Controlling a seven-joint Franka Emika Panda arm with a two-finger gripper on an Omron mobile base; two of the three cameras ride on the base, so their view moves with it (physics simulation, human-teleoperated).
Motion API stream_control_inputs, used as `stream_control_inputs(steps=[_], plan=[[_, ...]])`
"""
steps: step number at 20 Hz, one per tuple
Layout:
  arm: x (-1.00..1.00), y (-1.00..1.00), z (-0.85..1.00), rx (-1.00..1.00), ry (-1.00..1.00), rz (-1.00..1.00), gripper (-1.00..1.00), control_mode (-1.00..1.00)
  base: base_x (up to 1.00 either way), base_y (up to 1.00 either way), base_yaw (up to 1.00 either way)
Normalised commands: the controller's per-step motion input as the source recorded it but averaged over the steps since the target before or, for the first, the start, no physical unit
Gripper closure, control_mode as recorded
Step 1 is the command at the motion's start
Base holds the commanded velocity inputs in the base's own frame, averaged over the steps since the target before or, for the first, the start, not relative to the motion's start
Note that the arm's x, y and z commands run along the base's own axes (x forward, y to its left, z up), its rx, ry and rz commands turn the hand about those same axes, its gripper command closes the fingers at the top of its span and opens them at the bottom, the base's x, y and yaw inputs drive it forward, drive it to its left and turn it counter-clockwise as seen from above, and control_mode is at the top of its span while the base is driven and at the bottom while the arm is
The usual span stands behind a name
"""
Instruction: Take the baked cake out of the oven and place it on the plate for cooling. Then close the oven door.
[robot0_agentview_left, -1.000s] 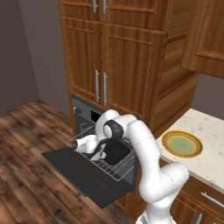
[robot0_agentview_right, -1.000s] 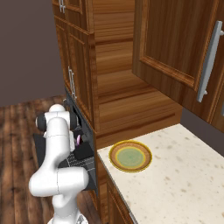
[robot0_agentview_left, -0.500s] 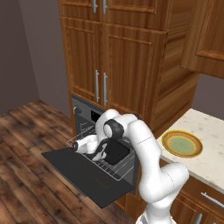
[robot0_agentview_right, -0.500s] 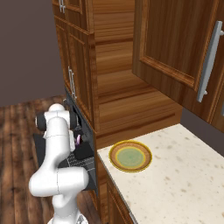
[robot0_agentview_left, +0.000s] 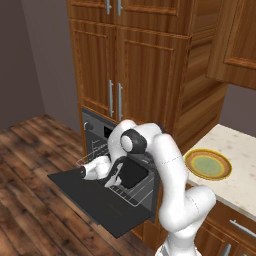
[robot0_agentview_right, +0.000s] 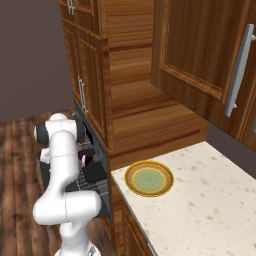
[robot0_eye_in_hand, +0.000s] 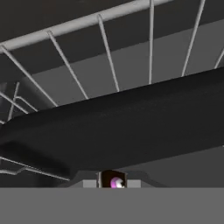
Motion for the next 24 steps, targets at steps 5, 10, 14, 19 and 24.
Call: stream_control_inputs(steps=[5,10,14,19,24], plan=[[-0.8,-0.01,0.63,0.0,-0.02,0.0,1.0,-1.0,0.0,0.0,0.0],[-0.75,0.0,0.68,0.0,-0.08,0.0,1.0,-1.0,0.0,0.0,0.0],[-0.71,-0.09,0.8,0.0,-0.11,0.0,1.0,-1.0,0.0,0.0,0.0],[-0.71,-0.28,0.87,0.0,-0.03,0.0,1.0,-1.0,0.0,0.0,0.0],[-0.74,-0.44,0.87,0.0,0.0,0.0,1.0,-1.0,0.0,0.0,0.0]])
